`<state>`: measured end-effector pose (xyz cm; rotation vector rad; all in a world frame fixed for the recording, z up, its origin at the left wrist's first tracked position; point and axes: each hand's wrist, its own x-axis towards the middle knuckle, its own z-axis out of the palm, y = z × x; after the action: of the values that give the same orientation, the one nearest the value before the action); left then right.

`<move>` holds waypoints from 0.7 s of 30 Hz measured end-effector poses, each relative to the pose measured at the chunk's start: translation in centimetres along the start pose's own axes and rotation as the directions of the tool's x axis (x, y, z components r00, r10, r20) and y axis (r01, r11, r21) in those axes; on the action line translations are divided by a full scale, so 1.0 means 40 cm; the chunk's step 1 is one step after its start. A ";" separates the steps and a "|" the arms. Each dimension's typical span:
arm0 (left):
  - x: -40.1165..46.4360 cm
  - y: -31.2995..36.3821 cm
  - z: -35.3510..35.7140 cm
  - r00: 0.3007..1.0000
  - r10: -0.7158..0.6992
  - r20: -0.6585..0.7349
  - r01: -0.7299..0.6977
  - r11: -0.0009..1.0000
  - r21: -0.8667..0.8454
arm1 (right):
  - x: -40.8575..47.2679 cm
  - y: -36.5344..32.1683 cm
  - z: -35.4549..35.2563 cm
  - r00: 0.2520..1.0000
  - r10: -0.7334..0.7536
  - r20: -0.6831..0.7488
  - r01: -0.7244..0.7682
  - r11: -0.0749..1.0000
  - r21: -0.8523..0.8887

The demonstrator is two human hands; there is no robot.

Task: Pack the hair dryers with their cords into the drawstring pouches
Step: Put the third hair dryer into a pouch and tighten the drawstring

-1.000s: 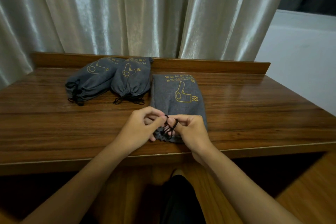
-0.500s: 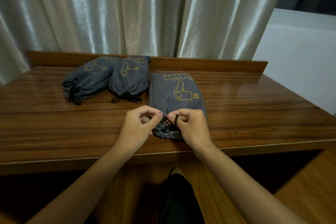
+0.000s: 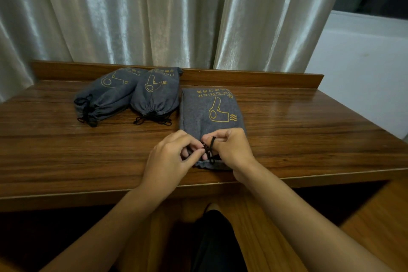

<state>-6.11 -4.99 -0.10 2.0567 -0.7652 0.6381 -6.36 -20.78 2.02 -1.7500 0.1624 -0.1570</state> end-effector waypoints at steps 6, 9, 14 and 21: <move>-0.014 0.005 -0.002 0.979 0.191 0.075 -0.203 0.957 0.209 | 0.013 0.003 0.003 1.000 0.027 -0.004 -0.027 1.000 0.005; -0.021 -0.003 0.002 0.966 0.237 0.104 -0.256 0.937 0.238 | 0.017 0.005 0.002 1.000 0.028 0.001 -0.028 1.000 -0.003; -0.002 -0.008 0.011 0.997 0.067 0.045 -0.071 0.992 0.101 | 0.020 0.006 0.001 0.999 0.017 0.028 -0.018 0.999 0.040; 0.013 -0.018 0.008 0.988 -0.078 0.130 0.058 0.987 0.149 | 0.002 0.000 -0.006 0.989 -0.139 0.059 0.144 0.984 -0.101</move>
<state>-5.20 -5.07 -0.29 2.2679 -0.7404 0.5326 -6.32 -21.05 2.05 -1.8696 0.0081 -0.2095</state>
